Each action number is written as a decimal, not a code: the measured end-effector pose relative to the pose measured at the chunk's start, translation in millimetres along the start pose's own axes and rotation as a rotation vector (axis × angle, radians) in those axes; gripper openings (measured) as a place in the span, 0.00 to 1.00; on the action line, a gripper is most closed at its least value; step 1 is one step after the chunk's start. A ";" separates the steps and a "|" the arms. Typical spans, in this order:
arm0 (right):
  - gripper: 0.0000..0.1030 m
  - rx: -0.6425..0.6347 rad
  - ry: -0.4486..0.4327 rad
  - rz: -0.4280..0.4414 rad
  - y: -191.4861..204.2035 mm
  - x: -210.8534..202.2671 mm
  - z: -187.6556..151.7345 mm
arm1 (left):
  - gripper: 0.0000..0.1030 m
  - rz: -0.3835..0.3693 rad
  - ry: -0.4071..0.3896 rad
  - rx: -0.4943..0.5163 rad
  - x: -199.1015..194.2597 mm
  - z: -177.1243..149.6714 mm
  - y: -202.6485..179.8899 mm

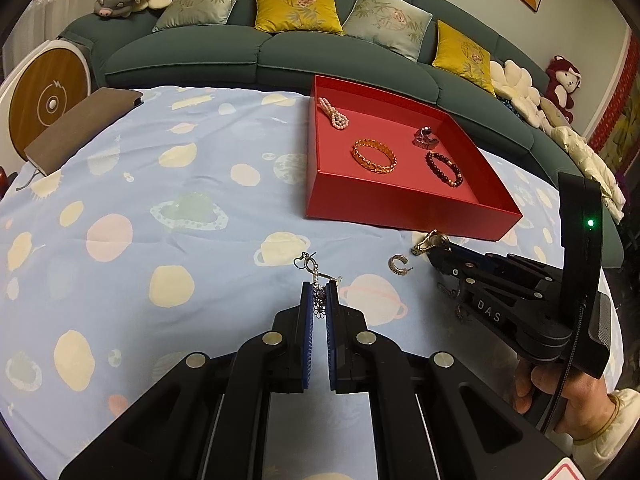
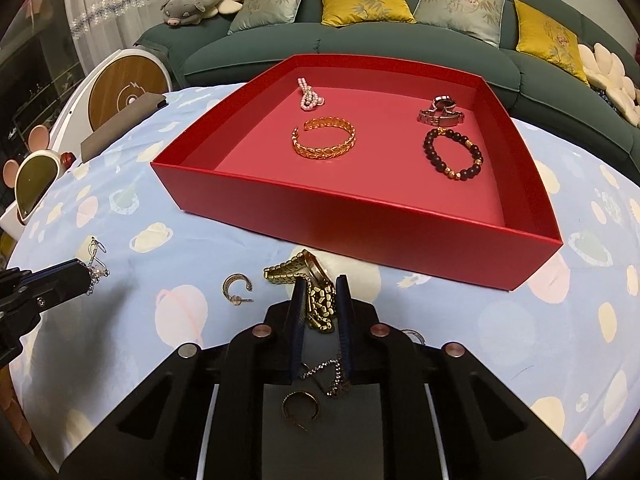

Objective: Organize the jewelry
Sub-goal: 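Carry the silver earring toward the box while the right gripper grasps the gold chain watch, then carry the silver earring with the left gripper and gold watch with the right gripper over the box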

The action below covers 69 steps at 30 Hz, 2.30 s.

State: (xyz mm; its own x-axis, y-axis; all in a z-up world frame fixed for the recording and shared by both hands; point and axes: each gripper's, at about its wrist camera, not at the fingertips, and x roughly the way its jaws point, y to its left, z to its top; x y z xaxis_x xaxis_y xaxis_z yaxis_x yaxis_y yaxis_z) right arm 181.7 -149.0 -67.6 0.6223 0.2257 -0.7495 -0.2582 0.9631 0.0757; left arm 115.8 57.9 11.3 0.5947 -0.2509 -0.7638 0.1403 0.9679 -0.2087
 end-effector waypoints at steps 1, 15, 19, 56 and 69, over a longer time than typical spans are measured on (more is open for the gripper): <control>0.13 0.001 0.001 0.002 0.4 -0.6 -0.1 | 0.04 -0.002 -0.002 0.001 -0.4 0.4 -0.4; 0.13 0.018 -0.075 0.062 4.1 -40.0 11.9 | 0.04 -0.041 -0.061 -0.005 -12.9 24.1 -11.1; 0.12 0.033 -0.124 0.065 -2.4 -57.9 23.8 | 0.04 -0.057 -0.095 -0.002 -14.6 42.4 -21.0; 0.13 0.136 -0.046 -0.079 -85.3 1.0 54.6 | 0.04 0.002 0.011 0.118 108.2 107.1 -40.4; 0.10 0.136 -0.040 -0.075 -82.9 4.8 51.3 | 0.16 0.004 0.020 0.095 110.5 106.3 -38.2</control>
State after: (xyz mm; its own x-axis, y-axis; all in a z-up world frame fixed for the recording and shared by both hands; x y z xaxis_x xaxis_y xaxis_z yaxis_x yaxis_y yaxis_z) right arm 244.0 -220.2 -43.7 0.6655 0.1556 -0.7300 -0.1092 0.9878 0.1110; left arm 260.3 -5.0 -0.2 0.5793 -0.2463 -0.7770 0.2129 0.9659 -0.1475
